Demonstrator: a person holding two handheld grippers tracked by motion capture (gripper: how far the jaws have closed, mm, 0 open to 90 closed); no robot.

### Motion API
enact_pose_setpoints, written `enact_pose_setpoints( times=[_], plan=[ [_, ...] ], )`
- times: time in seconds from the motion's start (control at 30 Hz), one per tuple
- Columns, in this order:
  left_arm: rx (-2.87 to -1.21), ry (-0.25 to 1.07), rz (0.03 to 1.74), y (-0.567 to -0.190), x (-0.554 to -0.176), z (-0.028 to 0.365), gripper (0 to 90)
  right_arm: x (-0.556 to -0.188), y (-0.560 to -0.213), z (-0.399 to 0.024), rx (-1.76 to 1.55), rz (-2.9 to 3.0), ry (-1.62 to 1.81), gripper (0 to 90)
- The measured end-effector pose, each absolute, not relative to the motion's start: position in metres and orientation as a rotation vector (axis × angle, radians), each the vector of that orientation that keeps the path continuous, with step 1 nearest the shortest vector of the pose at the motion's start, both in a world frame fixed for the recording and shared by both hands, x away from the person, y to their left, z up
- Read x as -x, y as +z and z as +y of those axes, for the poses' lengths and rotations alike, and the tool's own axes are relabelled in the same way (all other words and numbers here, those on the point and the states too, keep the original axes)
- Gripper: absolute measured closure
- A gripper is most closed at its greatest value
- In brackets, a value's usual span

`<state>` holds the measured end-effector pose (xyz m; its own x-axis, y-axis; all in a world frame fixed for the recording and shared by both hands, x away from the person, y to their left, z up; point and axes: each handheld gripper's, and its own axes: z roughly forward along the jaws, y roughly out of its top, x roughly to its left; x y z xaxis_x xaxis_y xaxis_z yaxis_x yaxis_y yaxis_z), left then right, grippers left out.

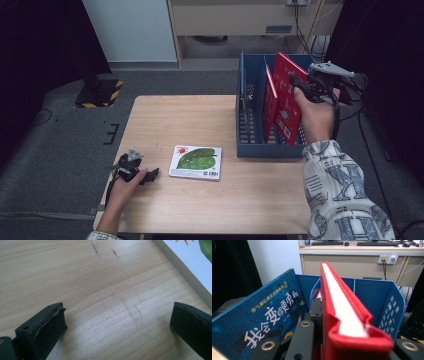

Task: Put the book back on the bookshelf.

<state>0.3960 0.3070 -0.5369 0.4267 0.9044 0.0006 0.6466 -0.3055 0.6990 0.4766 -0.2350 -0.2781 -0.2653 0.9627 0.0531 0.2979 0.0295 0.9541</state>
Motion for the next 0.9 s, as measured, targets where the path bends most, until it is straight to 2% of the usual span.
enact_pose_setpoints(
  times=[0.9],
  plan=[
    [-2.064, 0.529, 1.292, -0.537, -0.397, 0.305, 0.0, -0.509, -0.296, -0.23, -1.339, 1.569, 1.259, 79.2]
  ],
)
